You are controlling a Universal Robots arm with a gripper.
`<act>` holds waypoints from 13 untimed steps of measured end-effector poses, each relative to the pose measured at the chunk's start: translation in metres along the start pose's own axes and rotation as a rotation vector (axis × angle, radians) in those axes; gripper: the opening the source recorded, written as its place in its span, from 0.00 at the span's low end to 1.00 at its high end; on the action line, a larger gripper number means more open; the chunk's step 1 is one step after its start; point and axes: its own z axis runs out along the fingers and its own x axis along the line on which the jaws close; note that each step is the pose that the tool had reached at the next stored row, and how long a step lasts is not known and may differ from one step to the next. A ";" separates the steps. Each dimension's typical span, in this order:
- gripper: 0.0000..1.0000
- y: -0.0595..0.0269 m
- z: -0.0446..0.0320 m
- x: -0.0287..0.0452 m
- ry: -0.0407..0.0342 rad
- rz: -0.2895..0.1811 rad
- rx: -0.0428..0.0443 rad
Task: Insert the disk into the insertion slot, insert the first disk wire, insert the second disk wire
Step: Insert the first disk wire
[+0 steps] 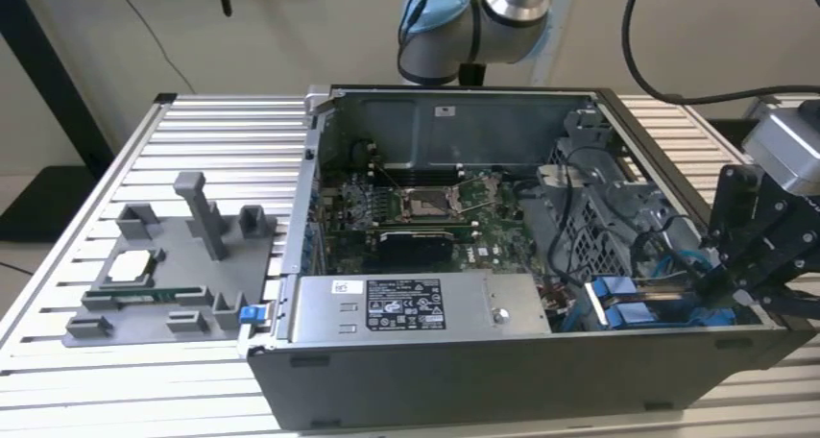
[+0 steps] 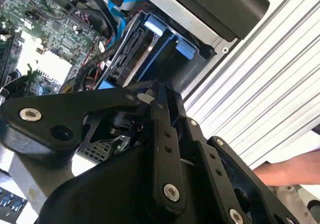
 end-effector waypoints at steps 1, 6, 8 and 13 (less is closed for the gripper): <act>0.00 -0.0001 0.0001 0.0002 -0.0001 0.000 -0.0003; 0.00 -0.0001 0.0002 0.0003 -0.0003 0.000 -0.0014; 0.00 -0.0002 0.0006 0.0003 -0.0001 0.000 -0.0014; 0.00 -0.0015 0.0032 -0.0104 -0.0003 0.001 -0.0024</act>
